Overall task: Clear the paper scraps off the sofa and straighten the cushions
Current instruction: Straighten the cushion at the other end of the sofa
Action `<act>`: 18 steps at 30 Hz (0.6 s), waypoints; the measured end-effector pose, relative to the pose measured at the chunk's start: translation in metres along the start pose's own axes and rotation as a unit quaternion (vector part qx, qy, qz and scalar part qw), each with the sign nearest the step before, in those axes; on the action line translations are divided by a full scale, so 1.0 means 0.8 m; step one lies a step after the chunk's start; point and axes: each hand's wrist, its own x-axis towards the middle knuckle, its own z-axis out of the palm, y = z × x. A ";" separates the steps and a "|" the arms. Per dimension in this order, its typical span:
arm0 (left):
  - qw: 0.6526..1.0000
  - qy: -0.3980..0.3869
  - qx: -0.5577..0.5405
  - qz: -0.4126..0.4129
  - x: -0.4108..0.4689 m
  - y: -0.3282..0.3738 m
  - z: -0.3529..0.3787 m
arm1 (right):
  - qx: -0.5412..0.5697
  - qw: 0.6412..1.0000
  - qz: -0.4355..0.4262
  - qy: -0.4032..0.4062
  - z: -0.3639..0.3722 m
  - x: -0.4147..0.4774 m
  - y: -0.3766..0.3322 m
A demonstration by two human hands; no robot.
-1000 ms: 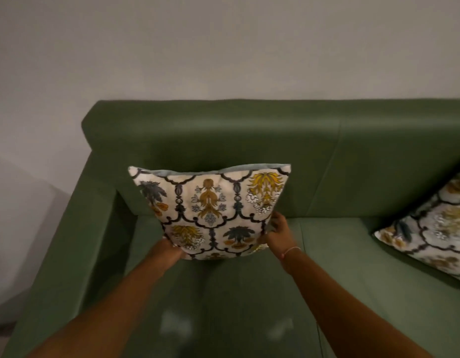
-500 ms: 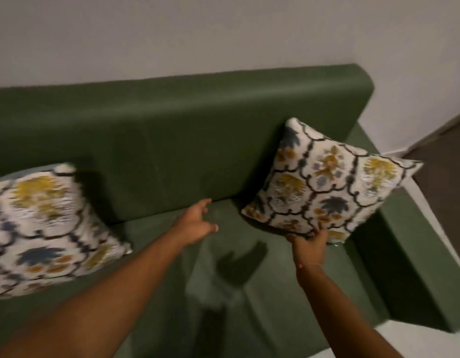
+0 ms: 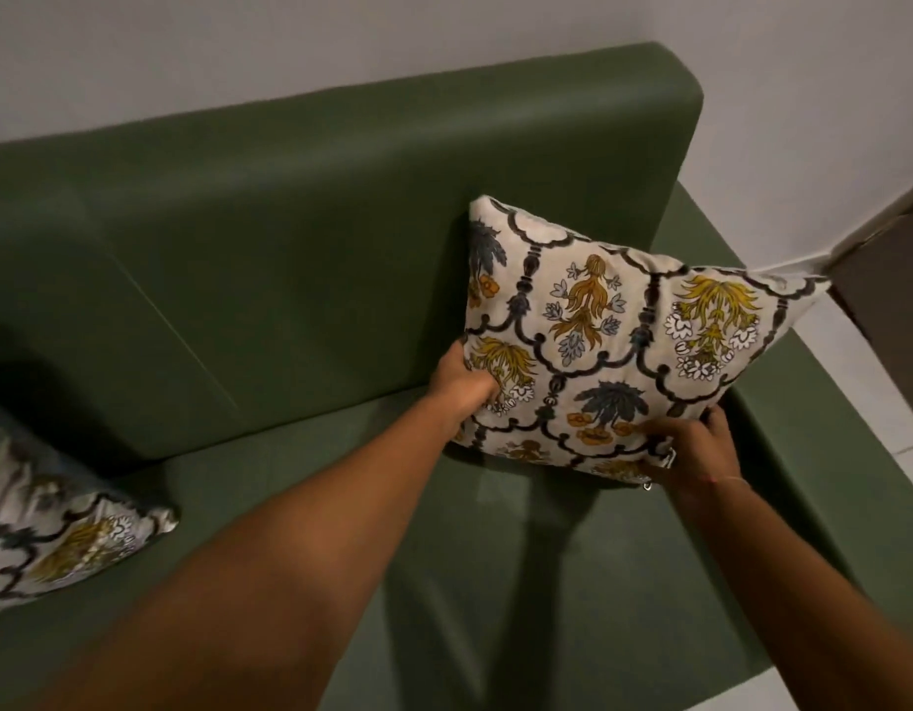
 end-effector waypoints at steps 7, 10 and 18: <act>0.972 0.140 -0.186 0.008 -0.065 -0.061 -0.062 | -0.032 0.994 -0.034 -0.099 0.066 -0.025 -0.013; 0.959 0.185 -0.216 0.003 -0.076 -0.085 -0.083 | -0.063 0.989 -0.046 -0.126 0.103 -0.034 -0.007; 0.972 0.149 -0.177 0.026 -0.043 -0.114 -0.109 | -0.098 0.989 -0.052 -0.102 0.125 -0.044 0.020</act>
